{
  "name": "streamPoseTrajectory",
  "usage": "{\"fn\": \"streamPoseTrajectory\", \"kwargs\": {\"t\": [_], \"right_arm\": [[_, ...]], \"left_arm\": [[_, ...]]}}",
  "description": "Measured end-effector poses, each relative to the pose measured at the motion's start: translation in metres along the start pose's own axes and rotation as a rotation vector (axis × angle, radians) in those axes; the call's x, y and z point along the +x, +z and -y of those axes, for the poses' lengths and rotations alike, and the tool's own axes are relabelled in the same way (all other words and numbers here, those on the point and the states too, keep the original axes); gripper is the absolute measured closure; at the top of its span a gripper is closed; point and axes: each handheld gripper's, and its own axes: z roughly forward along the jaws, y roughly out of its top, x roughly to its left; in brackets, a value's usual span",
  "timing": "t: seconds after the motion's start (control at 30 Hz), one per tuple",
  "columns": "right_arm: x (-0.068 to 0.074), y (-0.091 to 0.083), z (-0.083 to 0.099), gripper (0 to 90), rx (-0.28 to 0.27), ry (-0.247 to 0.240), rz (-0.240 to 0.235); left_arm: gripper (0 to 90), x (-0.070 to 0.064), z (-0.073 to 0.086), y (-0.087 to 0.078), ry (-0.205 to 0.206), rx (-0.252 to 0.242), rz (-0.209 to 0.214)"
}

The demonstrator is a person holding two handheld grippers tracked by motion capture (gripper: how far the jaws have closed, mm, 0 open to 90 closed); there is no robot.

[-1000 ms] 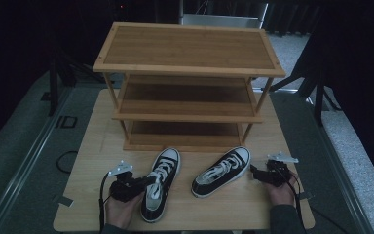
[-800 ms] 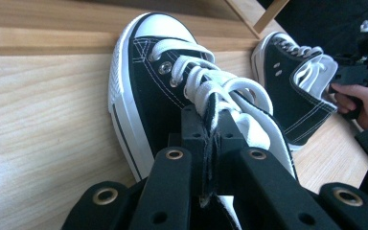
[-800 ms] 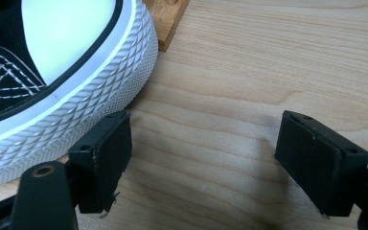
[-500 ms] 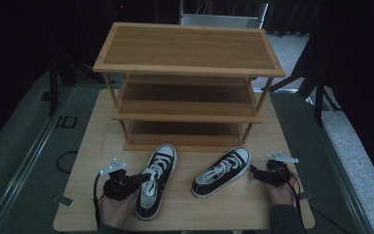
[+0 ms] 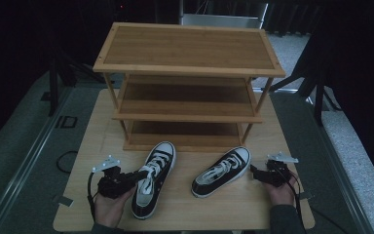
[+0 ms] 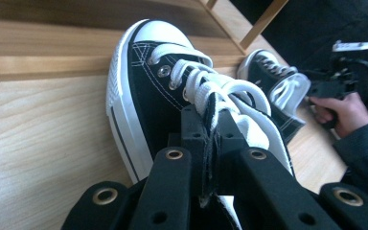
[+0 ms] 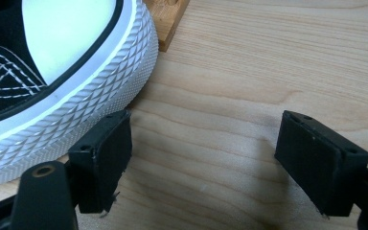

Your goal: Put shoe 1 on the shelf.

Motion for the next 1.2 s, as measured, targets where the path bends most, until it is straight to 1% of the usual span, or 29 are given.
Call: {"fn": "streamPoseTrajectory", "kwargs": {"t": [0.07, 0.27, 0.3, 0.33, 0.37, 0.4, 0.43, 0.47, 0.5, 0.53, 0.57, 0.6, 0.7, 0.73, 0.77, 0.83, 0.87, 0.9, 0.93, 0.97, 1.03, 1.1, 1.13, 1.17, 1.2], "right_arm": [[0.0, 0.0, 0.0, 20.0, 0.0, 0.0, 0.0], [0.0, 0.0, 0.0, 20.0, -0.001, 0.001, 0.0], [0.0, 0.0, 0.0, 20.0, -0.001, 0.001, 0.0], [0.0, 0.0, 0.0, 20.0, -0.001, 0.001, 0.0], [0.0, 0.0, 0.0, 20.0, -0.001, 0.001, 0.0], [0.0, 0.0, 0.0, 20.0, -0.001, 0.002, 0.0], [0.0, 0.0, 0.0, 20.0, -0.001, 0.002, 0.0], [0.0, 0.0, 0.0, 20.0, -0.001, 0.002, 0.0], [0.0, 0.0, 0.0, 20.0, -0.001, 0.002, 0.0], [0.0, 0.0, 0.0, 20.0, 0.0, 0.003, 0.0], [0.0, 0.0, 0.0, 20.0, 0.0, 0.003, 0.0], [0.0, 0.0, 0.0, 20.0, 0.0, 0.002, 0.0], [0.0, 0.0, 0.0, 20.0, 0.0, 0.002, 0.0], [0.001, 0.0, 0.0, 20.0, 0.0, 0.003, 0.0], [0.001, 0.0, 0.0, 20.0, 0.0, 0.002, 0.0], [0.001, 0.0, 0.0, 20.0, 0.0, 0.003, 0.0], [0.001, 0.0, 0.0, 20.0, 0.0, 0.003, 0.0], [0.001, 0.0, 0.0, 20.0, 0.0, 0.003, 0.0], [0.001, 0.0, 0.0, 20.0, 0.0, 0.002, 0.0], [0.001, 0.0, 0.0, 20.0, 0.0, 0.002, 0.0], [0.001, 0.0, 0.0, 20.0, 0.0, 0.003, 0.0], [0.001, 0.0, 0.0, 20.0, 0.0, 0.002, 0.0], [0.001, 0.0, 0.0, 20.0, -0.001, 0.002, 0.0], [0.0, 0.0, 0.0, 20.0, -0.001, 0.002, 0.0], [0.0, 0.0, 0.0, 20.0, -0.001, 0.002, 0.0]], "left_arm": [[87.0, -0.001, -0.003, -0.002, 0.004, -0.002, 0.004], [87.0, -0.008, -0.022, -0.017, 0.027, -0.02, 0.029], [87.0, -0.009, -0.026, -0.02, 0.028, -0.024, 0.033], [87.0, -0.012, -0.032, -0.024, 0.028, -0.032, 0.045], [87.0, -0.012, -0.032, -0.024, 0.028, -0.032, 0.045], [87.0, -0.014, -0.037, -0.029, 0.023, -0.039, 0.057], [87.0, -0.014, -0.037, -0.029, 0.023, -0.039, 0.057], [87.0, -0.016, -0.043, -0.033, 0.02, -0.046, 0.063], [87.0, -0.016, -0.043, -0.033, 0.02, -0.046, 0.063], [87.0, -0.019, -0.047, -0.038, 0.019, -0.052, 0.071], [87.0, -0.019, -0.047, -0.038, 0.019, -0.052, 0.071], [87.0, -0.021, -0.052, -0.043, 0.021, -0.055, 0.075], [86.9, -0.024, -0.056, -0.048, 0.017, -0.061, 0.074], [86.9, -0.028, -0.061, -0.052, 0.02, -0.065, 0.07], [86.9, -0.028, -0.061, -0.052, 0.02, -0.065, 0.07], [86.9, -0.033, -0.066, -0.057, 0.026, -0.067, 0.07], [86.8, -0.037, -0.073, -0.061, 0.03, -0.073, 0.074], [86.8, -0.037, -0.073, -0.061, 0.03, -0.073, 0.074], [86.8, -0.041, -0.079, -0.064, 0.029, -0.088, 0.082], [86.8, -0.041, -0.079, -0.064, 0.029, -0.088, 0.082], [86.8, -0.044, -0.086, -0.066, 0.038, -0.1, 0.082], [86.8, -0.047, -0.093, -0.066, 0.041, -0.115, 0.085], [86.7, -0.049, -0.1, -0.064, 0.047, -0.122, 0.081], [86.8, -0.049, -0.1, -0.064, 0.047, -0.122, 0.081], [86.8, -0.049, -0.104, -0.063, 0.05, -0.128, 0.079]]}}
